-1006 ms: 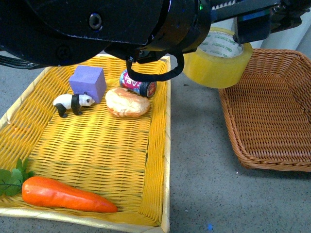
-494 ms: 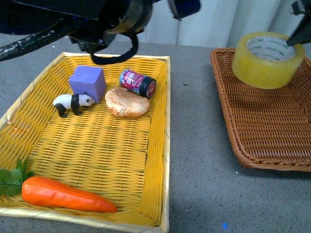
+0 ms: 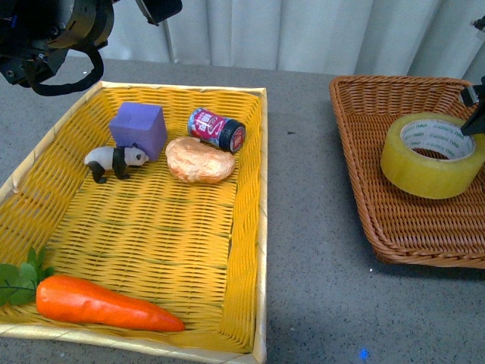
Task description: Move tape to another basket
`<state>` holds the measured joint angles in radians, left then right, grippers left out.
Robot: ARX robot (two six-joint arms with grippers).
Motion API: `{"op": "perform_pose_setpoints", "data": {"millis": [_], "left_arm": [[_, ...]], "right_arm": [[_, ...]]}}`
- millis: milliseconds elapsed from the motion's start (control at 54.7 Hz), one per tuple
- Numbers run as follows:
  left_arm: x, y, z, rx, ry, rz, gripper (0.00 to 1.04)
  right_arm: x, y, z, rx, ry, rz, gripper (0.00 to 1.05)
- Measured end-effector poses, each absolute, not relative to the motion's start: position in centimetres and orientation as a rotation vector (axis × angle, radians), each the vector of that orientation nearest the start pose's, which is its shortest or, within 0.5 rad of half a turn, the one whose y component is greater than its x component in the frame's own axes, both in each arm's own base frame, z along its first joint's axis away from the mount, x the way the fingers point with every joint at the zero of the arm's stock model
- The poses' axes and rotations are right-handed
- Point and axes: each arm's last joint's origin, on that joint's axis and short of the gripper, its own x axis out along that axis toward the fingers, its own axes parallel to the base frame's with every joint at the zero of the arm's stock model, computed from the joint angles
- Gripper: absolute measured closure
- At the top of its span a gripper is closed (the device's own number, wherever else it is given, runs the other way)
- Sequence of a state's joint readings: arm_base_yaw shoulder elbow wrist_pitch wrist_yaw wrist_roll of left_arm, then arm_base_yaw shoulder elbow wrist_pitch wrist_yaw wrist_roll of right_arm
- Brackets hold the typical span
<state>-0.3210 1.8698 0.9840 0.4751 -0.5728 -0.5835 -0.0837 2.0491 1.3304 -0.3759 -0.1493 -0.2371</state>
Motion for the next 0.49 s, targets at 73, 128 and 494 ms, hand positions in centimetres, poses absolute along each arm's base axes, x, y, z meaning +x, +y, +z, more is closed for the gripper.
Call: {"op": "perform_pose_setpoints", "data": {"millis": [73, 128, 494], "left_arm": [[36.8, -10.5, 16.8, -0.397, 0.285, 0.345, 0.07], [36.7, -10.4, 16.8, -0.398, 0.288, 0.341, 0.07], [35.9, -9.6, 18.2, -0.387, 0.248, 0.39, 0.07]], "right_arm": [[40.8, -3.1, 13.1, -0.102, 1.074, 0.182, 0.91], [40.7, -3.2, 12.9, -0.101, 1.069, 0.177, 0.81], [39.3, -5.3, 16.8, -0.173, 0.771, 0.003, 0.24]]}}
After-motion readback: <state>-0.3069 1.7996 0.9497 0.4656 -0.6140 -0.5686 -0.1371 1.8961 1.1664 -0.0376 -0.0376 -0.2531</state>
